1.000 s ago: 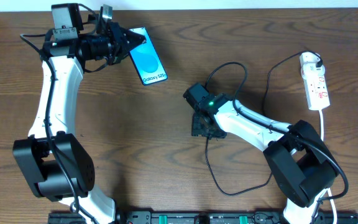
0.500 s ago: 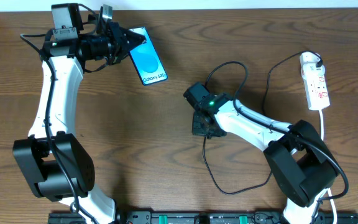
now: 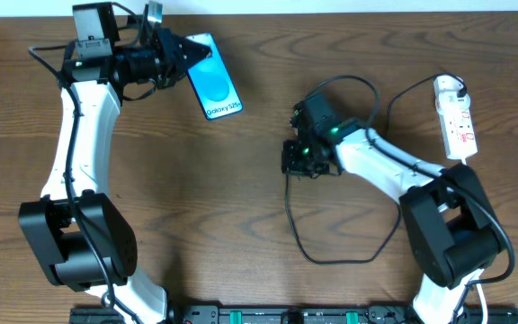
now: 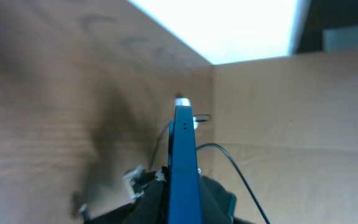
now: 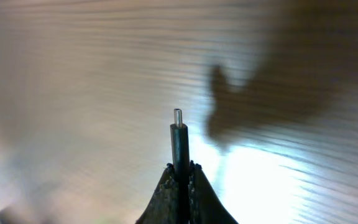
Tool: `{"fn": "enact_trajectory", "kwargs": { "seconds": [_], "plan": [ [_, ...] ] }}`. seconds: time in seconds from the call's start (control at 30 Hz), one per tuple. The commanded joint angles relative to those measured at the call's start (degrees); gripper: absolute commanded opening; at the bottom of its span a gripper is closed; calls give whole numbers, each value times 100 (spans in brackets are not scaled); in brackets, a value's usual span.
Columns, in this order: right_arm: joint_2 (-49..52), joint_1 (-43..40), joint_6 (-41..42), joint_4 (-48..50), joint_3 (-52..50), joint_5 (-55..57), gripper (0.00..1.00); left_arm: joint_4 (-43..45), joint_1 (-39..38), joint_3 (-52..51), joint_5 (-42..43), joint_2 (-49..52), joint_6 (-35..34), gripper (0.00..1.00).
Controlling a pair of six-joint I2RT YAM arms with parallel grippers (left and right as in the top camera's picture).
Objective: Plug charger to phone and switch on socket
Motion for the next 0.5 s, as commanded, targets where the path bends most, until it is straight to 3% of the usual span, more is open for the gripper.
{"fn": "enact_trajectory", "kwargs": {
  "seconds": [0.0,0.3,0.47],
  "plan": [
    [2,-369,-767,393,-7,-2225,1,525,26,122,826,-107,-229,7],
    [2,-750,-741,2240,-7,-4754,1,1615,24,122,861,-107,-1110,7],
    [2,-776,-417,3016,-7,-4994,1,2441,24,122,1014,-107,-1362,8]
  ]
}}
